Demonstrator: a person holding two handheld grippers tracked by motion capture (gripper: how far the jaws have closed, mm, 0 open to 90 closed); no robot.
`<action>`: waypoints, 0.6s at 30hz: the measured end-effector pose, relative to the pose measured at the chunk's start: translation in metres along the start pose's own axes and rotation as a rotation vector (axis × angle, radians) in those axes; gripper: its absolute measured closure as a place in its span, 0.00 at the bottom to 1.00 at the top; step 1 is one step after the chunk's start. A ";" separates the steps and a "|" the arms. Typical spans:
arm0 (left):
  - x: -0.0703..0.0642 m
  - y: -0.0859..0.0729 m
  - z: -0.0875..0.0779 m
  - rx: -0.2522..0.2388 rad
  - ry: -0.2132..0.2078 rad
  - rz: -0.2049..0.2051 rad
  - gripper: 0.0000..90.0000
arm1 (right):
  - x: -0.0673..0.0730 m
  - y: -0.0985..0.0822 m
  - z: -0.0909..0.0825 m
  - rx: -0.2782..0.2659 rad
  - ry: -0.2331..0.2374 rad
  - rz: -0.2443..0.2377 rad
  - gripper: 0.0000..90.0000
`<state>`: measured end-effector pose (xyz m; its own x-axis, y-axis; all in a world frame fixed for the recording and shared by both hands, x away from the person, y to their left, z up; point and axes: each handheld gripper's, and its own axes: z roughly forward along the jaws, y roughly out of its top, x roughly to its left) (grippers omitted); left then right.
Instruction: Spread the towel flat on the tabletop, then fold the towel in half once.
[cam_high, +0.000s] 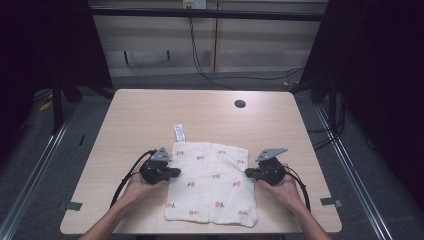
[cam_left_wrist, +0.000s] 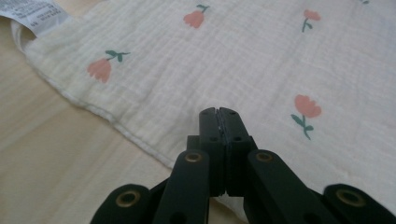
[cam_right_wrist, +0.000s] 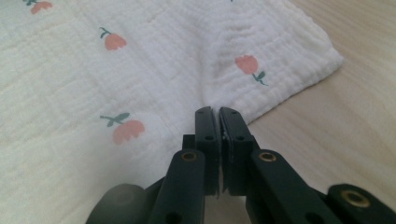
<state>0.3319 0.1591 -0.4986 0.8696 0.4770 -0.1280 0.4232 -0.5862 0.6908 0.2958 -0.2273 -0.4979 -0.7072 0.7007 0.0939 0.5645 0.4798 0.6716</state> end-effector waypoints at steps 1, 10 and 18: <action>-0.001 -0.001 -0.001 0.004 -0.009 0.004 0.99 | 0.000 -0.002 -0.002 0.004 0.000 -0.002 0.96; 0.008 -0.006 -0.003 -0.019 -0.102 -0.068 0.88 | -0.010 0.011 -0.005 -0.052 -0.016 0.035 0.73; 0.012 -0.003 -0.012 -0.045 -0.054 -0.107 0.74 | -0.043 0.030 0.007 -0.055 -0.086 0.079 0.71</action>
<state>0.3383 0.1746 -0.4935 0.8331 0.4983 -0.2401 0.5033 -0.5030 0.7026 0.3462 -0.2398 -0.4872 -0.6214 0.7787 0.0863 0.5909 0.3935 0.7042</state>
